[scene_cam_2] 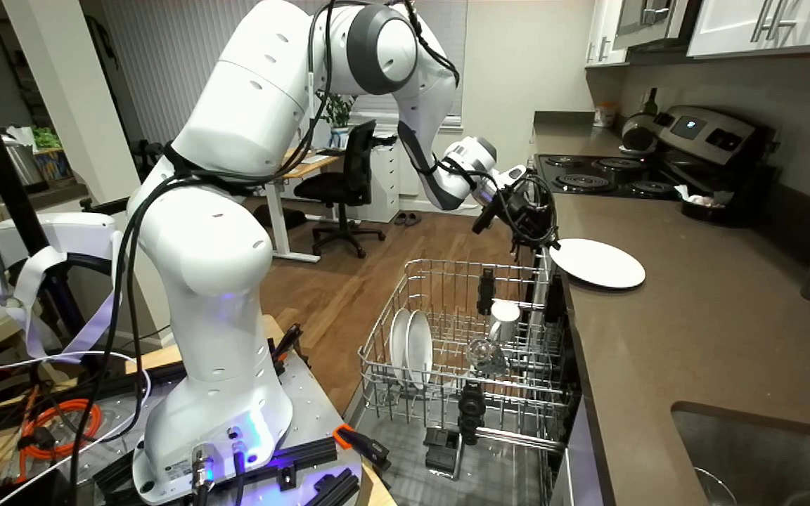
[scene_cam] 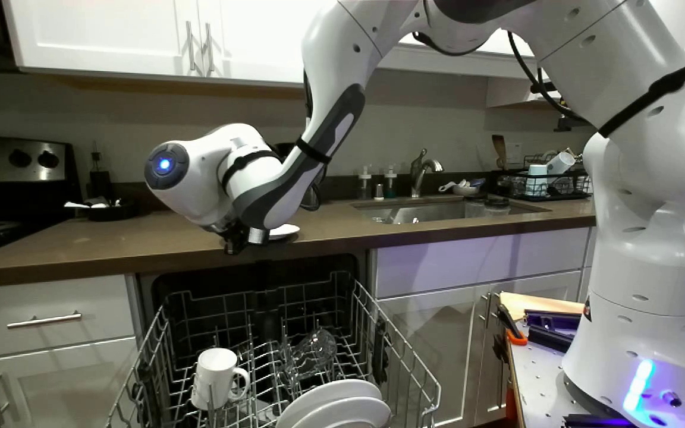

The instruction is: Pick up the white plate from the countertop and put it in the dishwasher.

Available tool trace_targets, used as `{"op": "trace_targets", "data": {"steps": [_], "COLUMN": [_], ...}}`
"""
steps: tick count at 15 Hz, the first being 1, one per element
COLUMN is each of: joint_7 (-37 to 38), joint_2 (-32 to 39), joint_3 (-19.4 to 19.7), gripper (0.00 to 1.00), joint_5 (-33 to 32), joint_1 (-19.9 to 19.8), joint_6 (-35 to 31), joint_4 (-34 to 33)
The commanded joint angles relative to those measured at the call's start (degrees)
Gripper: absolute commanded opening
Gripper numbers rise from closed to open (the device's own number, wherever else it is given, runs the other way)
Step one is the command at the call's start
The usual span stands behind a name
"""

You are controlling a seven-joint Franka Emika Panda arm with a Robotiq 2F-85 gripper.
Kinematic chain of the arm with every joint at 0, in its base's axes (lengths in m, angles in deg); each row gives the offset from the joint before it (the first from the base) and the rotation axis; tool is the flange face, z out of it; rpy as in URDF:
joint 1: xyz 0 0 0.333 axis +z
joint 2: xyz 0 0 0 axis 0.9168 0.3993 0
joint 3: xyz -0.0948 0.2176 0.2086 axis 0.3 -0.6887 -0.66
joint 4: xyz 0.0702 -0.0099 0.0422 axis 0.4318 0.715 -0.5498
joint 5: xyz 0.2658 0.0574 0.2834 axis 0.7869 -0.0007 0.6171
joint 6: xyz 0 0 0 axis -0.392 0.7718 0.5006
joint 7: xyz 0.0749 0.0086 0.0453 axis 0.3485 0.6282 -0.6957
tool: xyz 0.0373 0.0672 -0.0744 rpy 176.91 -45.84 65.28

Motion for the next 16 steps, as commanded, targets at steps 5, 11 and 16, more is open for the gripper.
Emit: {"op": "trace_targets", "data": {"steps": [5,11,16], "joint_7": [-1.26,-1.4,-1.27], "joint_2": [-0.59,-0.12,0.51], "joint_3": [-0.8,-0.65,0.03], "gripper": [0.09,0.54,0.65], "joint_5": [0.24,0.1,-0.72], "joint_1": [-0.46,-0.65,-0.82], "joint_6": [-0.02,-0.19,-0.15], "joint_4": [1.76,1.43,0.86]}}
